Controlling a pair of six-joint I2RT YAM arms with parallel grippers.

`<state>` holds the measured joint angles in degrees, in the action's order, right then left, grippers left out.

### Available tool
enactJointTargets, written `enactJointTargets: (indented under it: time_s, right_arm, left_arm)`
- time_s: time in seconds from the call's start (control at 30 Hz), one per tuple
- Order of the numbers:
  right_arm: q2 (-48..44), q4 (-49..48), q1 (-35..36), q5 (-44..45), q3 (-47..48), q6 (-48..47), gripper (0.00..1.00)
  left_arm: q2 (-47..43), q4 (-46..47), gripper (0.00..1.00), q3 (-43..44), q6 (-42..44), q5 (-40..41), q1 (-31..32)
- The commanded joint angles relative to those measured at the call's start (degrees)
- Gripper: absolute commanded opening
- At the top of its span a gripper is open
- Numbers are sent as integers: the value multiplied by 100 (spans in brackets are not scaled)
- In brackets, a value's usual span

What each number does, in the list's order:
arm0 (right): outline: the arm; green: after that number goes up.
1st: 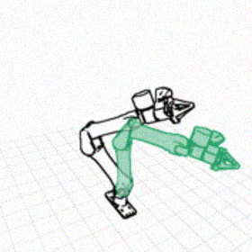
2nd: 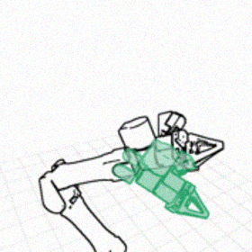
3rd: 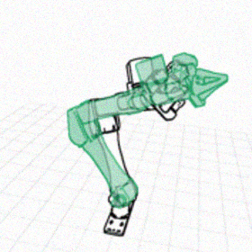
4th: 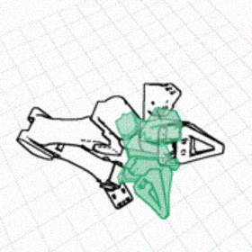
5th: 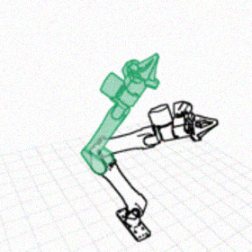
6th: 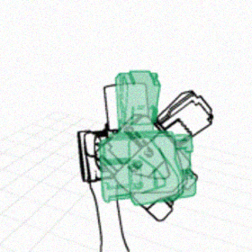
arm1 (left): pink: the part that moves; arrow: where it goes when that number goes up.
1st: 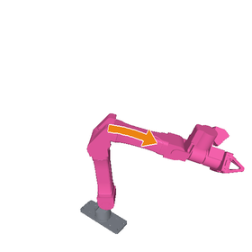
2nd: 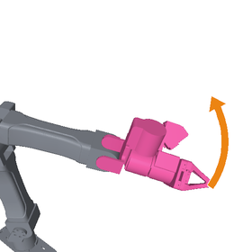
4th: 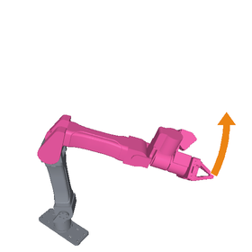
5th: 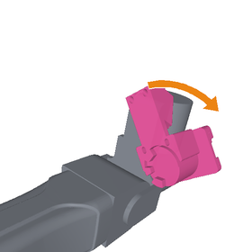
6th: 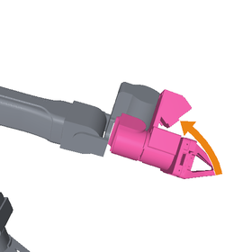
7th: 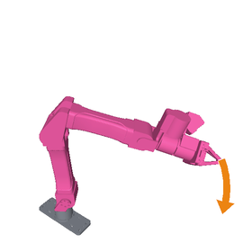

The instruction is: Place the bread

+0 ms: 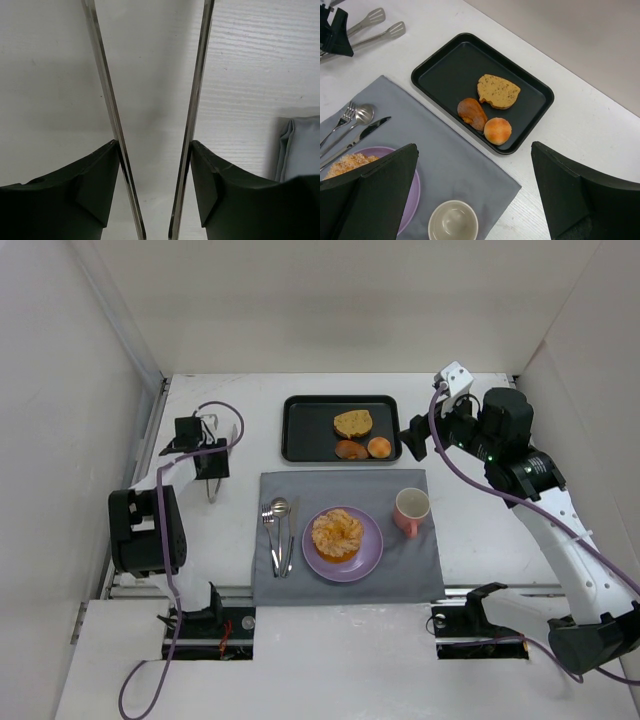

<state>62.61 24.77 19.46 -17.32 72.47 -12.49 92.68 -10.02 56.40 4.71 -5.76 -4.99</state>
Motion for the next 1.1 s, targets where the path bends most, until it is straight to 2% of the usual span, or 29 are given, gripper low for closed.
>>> enactJointTargets:
  time_s: [0.0,0.2,0.5,0.6,0.67,0.7,0.77,0.87,1.07]
  right_arm:
    - [-73,-377,-4,-87,31,-43,100]
    - [-73,-377,-4,-35,31,-43,100]
    - [-73,-377,-4,-34,31,-43,100]
    - [-73,-377,-4,18,31,-43,100]
    - [-73,-377,-4,79,31,-43,100]
    - [-4,-377,-4,80,31,-43,100]
    - [49,-377,-4,80,92,70,100]
    - [163,-315,-4,185,206,238,100]
    - [164,-509,-4,273,75,300,100]
  left_arm:
    - [39,89,53,266,83,145,-37]
    - [364,-122,66,389,-40,320,-37]
    - [356,-176,71,511,-163,435,-37]
    - [-100,-228,77,731,-409,488,-37]
    - [-741,-228,83,889,-523,391,-37]
    - [-969,-289,90,960,-663,252,-37]
    - [-1661,-351,100,1022,-769,154,85]
    - [-2453,-351,100,970,-875,-117,428]
    - [-3756,210,100,-312,-1016,-566,938]
